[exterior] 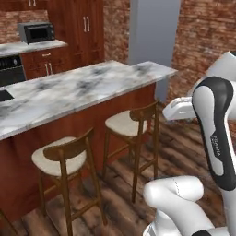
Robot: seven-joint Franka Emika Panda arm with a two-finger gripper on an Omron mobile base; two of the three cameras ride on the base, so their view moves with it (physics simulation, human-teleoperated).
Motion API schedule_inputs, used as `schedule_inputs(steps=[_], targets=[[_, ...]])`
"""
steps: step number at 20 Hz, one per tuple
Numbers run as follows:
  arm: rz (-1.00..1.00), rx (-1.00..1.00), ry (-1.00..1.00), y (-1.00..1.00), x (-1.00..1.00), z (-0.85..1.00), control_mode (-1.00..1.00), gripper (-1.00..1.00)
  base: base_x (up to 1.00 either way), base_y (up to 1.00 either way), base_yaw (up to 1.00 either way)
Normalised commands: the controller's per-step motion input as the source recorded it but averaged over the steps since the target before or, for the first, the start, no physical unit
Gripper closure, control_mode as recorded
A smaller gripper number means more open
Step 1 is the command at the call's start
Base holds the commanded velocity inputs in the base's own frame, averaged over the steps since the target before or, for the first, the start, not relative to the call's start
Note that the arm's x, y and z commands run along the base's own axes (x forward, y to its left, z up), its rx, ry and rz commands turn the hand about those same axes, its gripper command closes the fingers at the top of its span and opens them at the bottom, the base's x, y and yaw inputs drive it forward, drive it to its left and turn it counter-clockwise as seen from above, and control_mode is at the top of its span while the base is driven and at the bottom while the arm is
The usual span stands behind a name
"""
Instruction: Place the liquor on the top shelf of the fridge to keep it out of children's reach, and place the onion and apple on lower shelves for easy access.
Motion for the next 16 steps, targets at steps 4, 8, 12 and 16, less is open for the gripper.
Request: schedule_inputs(steps=[4, 8, 12, 16], targets=[[0.0, 0.0, 0.0, 0.0, 0.0, 0.0, 1.0, -1.0, -0.53, 0.85, 0.57], [0.0, 0.0, 0.0, 0.0, 0.0, 0.0, 1.0, -1.0, -0.1, 1.0, 0.43], [0.0, 0.0, 0.0, 0.0, 0.0, 0.0, 1.0, -1.0, 0.09, 0.93, 0.25], [0.0, 0.0, 0.0, 0.0, 0.0, 0.0, 1.0, -1.0, 0.41, 0.34, 0.02]])
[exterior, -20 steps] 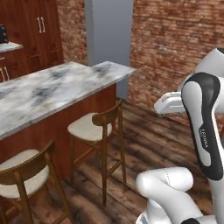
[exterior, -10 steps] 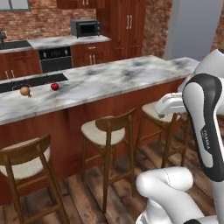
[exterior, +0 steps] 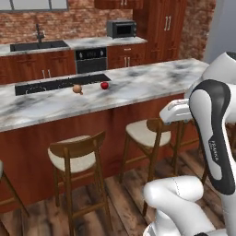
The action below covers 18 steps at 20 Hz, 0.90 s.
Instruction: Place the liquor on the top shelf of the fridge to keep it out of children's reach, and place the onion and apple on lower shelves for easy access.
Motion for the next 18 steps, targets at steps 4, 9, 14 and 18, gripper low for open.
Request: schedule_inputs(steps=[4, 9, 14, 18], targets=[[0.0, 0.0, 0.0, 0.0, 0.0, 0.0, 1.0, -1.0, 0.57, 0.01, 0.0], [0.0, 0.0, 0.0, 0.0, 0.0, 0.0, 1.0, -1.0, 0.66, 0.0, 0.0], [0.0, 0.0, 0.0, 0.0, 0.0, 0.0, 1.0, -1.0, 0.69, 0.0, 0.0], [0.0, 0.0, 0.0, 0.0, 0.0, 0.0, 1.0, -1.0, 0.74, 0.0, 0.0]])
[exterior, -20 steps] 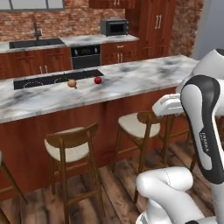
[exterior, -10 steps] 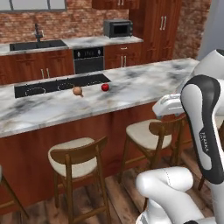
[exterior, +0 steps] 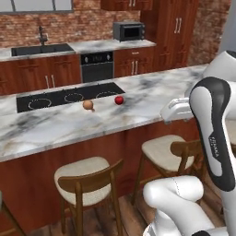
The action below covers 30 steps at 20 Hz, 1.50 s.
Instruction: Place the liquor on the top shelf of the fridge to keep it out of children's reach, and place the onion and apple on lower shelves for easy access.
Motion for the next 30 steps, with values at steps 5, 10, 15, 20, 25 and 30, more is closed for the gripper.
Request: schedule_inputs(steps=[5, 10, 15, 20, 25, 30], targets=[[0.0, 0.0, 0.0, 0.0, 0.0, 0.0, 1.0, -1.0, 0.76, -0.09, 0.05], [0.0, 0.0, 0.0, 0.0, 0.0, 0.0, 1.0, -1.0, 0.77, -0.29, 0.19], [0.0, 0.0, 0.0, 0.0, 0.0, 0.0, 1.0, -1.0, 0.84, -0.34, 0.37], [0.0, 0.0, 0.0, 0.0, 0.0, 0.0, 1.0, -1.0, 0.87, -0.39, 0.46], [0.0, 0.0, 0.0, 0.0, 0.0, 0.0, 1.0, -1.0, 0.84, -0.39, 0.46], [0.0, 0.0, 0.0, 0.0, 0.0, 0.0, 1.0, -1.0, 0.87, -0.32, 0.36]])
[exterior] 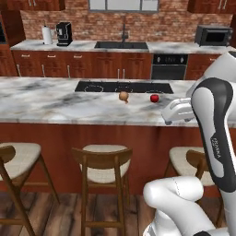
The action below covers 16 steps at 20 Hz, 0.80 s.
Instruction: Place the liquor on the top shelf of the fridge to keep it out of children's reach, and place the onion and apple on lower shelves for easy access.
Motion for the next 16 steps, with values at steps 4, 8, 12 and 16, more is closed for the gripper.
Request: schedule_inputs(steps=[4, 8, 12, 16], targets=[[0.0, 0.0, 0.0, 0.0, 0.0, 0.0, 1.0, -1.0, 0.96, -0.08, 0.12], [0.0, 0.0, 0.0, 0.0, 0.0, 0.0, 1.0, -1.0, 1.0, 0.0, 0.0], [0.0, 0.0, 0.0, 0.0, 0.0, 0.0, 1.0, -1.0, 0.98, 0.0, -0.04], [0.0, 0.0, 0.0, 0.0, 0.0, 0.0, 1.0, -1.0, 0.78, -0.03, -0.23]])
